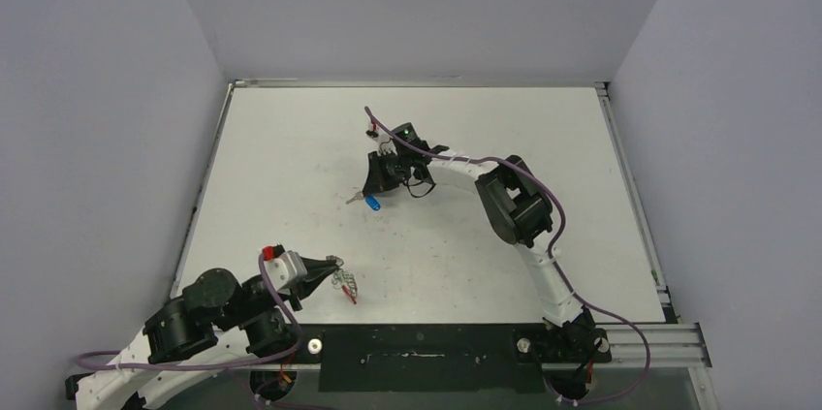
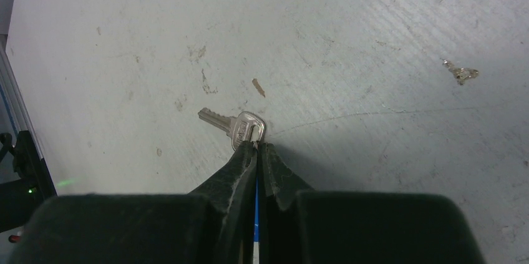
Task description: Put the keys on the keyring
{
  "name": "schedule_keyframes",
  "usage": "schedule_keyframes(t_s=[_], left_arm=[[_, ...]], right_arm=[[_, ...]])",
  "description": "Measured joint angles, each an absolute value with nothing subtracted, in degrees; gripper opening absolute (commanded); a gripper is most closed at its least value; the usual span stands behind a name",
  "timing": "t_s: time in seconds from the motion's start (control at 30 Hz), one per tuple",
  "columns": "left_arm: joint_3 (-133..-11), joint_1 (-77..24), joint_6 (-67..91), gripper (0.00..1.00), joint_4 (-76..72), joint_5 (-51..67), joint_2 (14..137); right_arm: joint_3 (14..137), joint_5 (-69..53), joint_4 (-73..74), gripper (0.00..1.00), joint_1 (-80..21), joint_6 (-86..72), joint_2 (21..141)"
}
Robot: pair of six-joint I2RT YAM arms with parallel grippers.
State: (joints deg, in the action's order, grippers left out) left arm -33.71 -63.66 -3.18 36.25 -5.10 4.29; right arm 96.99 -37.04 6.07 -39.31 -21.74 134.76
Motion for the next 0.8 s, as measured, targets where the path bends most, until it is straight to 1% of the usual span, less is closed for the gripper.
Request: schedule_keyframes(t_s=[0.17,0.33,0.53,0.8], left_arm=[[-33.01,-63.66,-3.18,0.0,36.07,-5.1,4.47],[-30.94,-63.66,-3.25,0.0,33.63,-5.17,7.44],[-27.33,-63.66,-3.84,0.0,28.71,-5.23,15.9],[-25.3,-63.68,-5.39,0.0,21.89,-3.75,31.62]], right_arm=[[93.95,-36.75,5.93,0.0,-38.92,-20.82,132.6],[87.59,-35.05,8.71,0.0,-38.57,-18.39,125.91],[77.38,-31.86,11.68,0.0,-38.28,-15.42,110.96],[60.49,-29.34,13.45,0.0,-38.3,-14.13,88.27]])
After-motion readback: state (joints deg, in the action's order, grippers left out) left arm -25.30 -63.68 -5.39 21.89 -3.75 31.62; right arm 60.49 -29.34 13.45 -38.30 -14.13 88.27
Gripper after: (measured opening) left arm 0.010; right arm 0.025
